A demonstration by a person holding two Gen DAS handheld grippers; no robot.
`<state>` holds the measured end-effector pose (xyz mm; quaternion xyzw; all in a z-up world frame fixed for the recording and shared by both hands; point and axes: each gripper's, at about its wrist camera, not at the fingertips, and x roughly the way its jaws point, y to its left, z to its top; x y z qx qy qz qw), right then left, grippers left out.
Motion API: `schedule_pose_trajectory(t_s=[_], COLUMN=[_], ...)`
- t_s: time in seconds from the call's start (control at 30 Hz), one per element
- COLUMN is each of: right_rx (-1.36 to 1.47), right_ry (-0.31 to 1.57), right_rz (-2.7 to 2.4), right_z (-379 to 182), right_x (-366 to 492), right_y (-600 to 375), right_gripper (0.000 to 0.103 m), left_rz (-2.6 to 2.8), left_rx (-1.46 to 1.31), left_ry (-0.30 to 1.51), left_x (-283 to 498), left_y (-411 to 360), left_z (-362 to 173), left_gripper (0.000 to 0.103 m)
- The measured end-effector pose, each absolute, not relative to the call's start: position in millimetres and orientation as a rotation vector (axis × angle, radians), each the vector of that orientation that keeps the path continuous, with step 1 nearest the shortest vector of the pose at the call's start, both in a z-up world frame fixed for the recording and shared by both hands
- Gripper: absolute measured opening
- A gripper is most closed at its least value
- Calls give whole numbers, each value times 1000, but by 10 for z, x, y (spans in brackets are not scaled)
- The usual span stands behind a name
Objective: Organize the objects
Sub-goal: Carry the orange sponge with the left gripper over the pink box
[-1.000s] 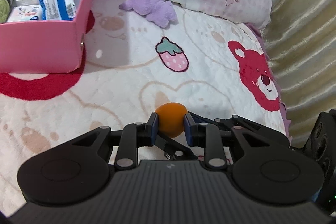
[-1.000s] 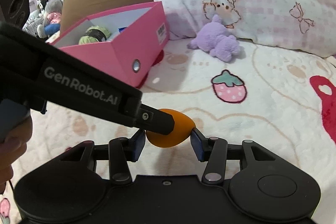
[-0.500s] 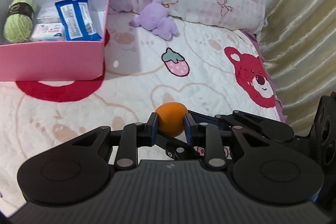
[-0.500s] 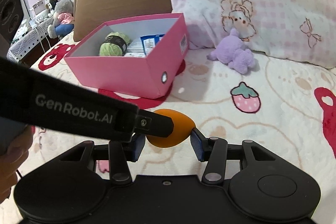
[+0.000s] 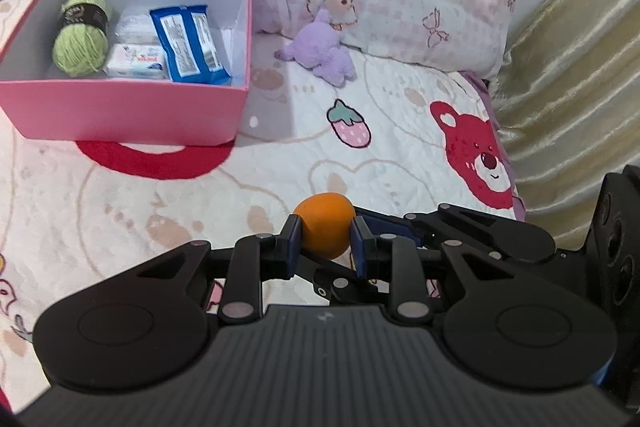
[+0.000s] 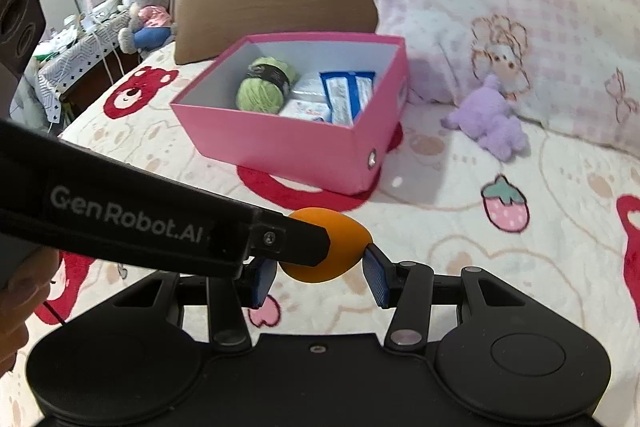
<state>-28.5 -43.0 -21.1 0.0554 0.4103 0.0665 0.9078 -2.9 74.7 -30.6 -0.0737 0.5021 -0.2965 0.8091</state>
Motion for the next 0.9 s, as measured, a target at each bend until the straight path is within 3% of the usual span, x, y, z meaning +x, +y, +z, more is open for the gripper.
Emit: schedule_pose_trajectory(t_s=[0.9], right_rx=[25], right_ry=[735], right_rz=[206], right_z=[159], right_x=[80], right_y=[92], right_gripper=[54], left_rz=[-610], left_rx=[-126], left_ry=[952], left_x=[91], left_y=[1304], left_z=[214], left_gripper=[25])
